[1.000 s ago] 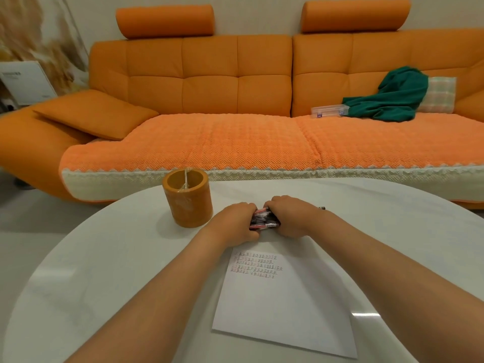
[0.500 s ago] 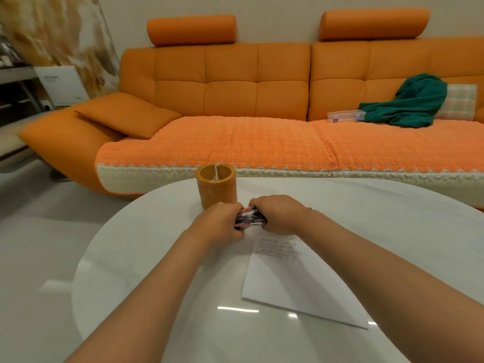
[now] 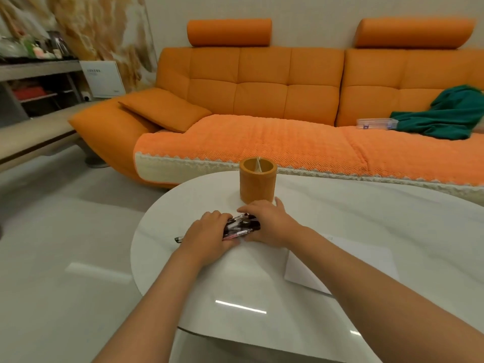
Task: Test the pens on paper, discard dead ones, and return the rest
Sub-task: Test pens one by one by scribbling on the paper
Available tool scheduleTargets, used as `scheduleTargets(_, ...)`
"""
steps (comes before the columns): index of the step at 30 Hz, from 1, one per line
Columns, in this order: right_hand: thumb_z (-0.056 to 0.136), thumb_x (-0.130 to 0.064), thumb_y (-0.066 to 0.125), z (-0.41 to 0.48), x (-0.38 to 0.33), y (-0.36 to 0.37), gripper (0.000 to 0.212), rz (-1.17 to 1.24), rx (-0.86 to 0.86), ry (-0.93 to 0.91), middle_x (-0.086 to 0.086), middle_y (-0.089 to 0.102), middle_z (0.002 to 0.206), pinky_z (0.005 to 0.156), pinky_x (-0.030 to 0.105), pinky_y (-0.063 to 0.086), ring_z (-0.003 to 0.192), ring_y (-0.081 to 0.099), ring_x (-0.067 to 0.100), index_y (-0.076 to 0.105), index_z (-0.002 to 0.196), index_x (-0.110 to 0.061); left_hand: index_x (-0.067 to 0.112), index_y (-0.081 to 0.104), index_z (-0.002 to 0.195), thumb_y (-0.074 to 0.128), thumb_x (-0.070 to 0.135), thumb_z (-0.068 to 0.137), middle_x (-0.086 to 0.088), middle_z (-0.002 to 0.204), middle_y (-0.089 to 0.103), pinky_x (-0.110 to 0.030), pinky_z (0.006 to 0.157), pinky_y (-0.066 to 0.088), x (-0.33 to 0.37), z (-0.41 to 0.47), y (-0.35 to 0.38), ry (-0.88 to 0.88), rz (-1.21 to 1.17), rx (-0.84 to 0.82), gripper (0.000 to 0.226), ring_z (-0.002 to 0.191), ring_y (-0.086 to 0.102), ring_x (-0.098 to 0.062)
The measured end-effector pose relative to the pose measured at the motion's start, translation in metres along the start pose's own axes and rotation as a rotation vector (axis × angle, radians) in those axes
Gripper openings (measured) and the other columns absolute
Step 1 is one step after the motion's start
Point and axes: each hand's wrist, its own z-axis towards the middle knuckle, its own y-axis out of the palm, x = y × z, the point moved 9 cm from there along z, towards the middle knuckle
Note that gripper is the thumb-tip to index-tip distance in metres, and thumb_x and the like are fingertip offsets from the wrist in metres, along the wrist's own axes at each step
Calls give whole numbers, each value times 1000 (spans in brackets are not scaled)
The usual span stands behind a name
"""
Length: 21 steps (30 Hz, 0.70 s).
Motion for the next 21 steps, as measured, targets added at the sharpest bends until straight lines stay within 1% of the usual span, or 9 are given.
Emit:
scheduleTargets(2,78,-54,74,-12,14,-1,79,-36,-31,89,-6,43,149,115,63,8,141,30,19,39,147,-36,26,36,149,53,71,86,2,135,47,-36,97,40,1,-2,7,-4,37,-6,79,121,44,-20)
scheduleTargets(4,74,-63,72,-25,30,5,96,-8,-99,216,-4,22,162,117,63,3,150,13,22,23,153,-40,25,21,157,48,79,83,1,148,37,-38,106,34,3,-2,12,-14,35,-26,95,132,36,-21)
scheduleTargets(6,76,-64,67,-37,42,14,102,43,-147,314,0,7,166,119,61,1,152,1,24,7,156,-41,25,11,159,43,86,78,1,155,30,-40,111,31,6,-3,14,-23,35,-37,106,138,31,-21)
scheduleTargets(8,86,-51,60,-43,43,21,96,103,-173,349,5,1,167,120,57,-2,153,-4,24,-3,157,-36,28,3,160,41,90,74,1,160,24,-43,113,28,10,-5,17,-20,53,-43,112,142,29,-22)
scheduleTargets(10,91,-33,54,-46,36,26,91,160,-184,346,7,-4,167,122,52,-4,153,-9,24,-9,157,-31,37,-4,158,41,92,71,1,164,15,-46,116,25,12,-9,18,-7,44,-47,112,147,23,-24)
scheduleTargets(13,94,-15,49,-46,21,26,92,298,-169,318,5,-13,166,124,44,-2,153,-12,22,-17,156,-28,47,-1,156,47,90,72,4,166,10,-47,116,27,12,-14,12,7,-23,-12,106,149,21,-23)
scheduleTargets(16,93,-4,46,-48,7,24,92,354,-190,257,-1,-15,165,123,39,1,152,-12,18,-15,156,-31,42,4,158,50,86,74,5,167,0,-48,118,24,7,-18,11,-32,-74,-2,105,151,14,-22)
scheduleTargets(18,92,-5,45,-52,7,21,90,272,-159,231,-2,-15,165,124,43,-3,152,-14,16,-12,157,-32,35,4,159,49,85,75,6,167,-6,-49,121,19,8,-18,15,-47,-49,-25,108,152,6,-21)
scheduleTargets(21,99,-21,41,-67,28,14,77,74,-49,316,0,-15,166,122,53,-6,151,-18,18,-8,158,-30,29,14,159,46,86,76,5,167,5,-50,122,16,13,-15,15,-65,-8,-37,105,152,10,-20)
